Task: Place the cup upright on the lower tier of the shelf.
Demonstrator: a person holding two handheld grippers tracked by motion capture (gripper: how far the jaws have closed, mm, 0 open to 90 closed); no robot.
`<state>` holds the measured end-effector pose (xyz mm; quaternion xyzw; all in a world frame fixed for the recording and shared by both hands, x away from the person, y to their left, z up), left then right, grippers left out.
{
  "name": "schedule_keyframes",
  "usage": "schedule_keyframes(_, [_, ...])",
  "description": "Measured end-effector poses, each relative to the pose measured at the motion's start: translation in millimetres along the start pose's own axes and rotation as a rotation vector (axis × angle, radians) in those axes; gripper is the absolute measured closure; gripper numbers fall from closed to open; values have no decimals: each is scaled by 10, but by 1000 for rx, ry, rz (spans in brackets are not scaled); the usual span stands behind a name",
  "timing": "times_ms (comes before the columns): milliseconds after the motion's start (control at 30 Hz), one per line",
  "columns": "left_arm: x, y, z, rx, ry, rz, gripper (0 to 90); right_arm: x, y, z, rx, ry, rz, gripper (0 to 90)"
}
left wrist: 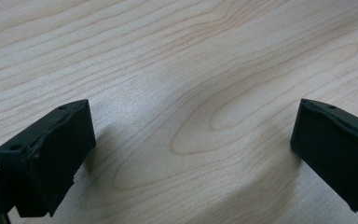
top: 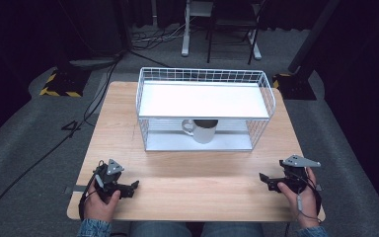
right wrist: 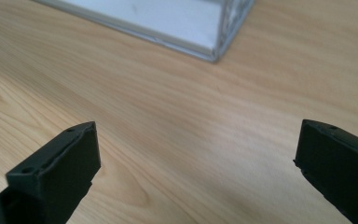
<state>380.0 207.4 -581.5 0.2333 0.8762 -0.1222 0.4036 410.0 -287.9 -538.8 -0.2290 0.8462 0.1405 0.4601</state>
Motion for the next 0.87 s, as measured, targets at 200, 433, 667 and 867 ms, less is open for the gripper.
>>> schedule_keyframes(200, [-10, 2, 11, -9, -2, -10, 1, 253, -103, 16, 24, 69, 40, 6])
schedule_keyframes(433, [-16, 6, 18, -7, -1, -10, 1, 379, -109, 78, 56, 81, 25, 9])
schedule_keyframes(667, [-21, 14, 24, -10, -2, -10, 1, 376, -106, 113, 67, 72, 4, 0])
schedule_keyframes(867, [-25, 14, 29, -13, -1, -18, 1, 371, -110, 120, 69, 69, 3, 0])
Point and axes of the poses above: each handheld gripper's, and its own axes: z roughly forward along the jaws, x roughly out of its underside, y roughly to its left, the point moved 10 cm from there along z, roughly forward along the jaws, and after that the axes turned 8 degrees about -y, right-handed, at the moved point
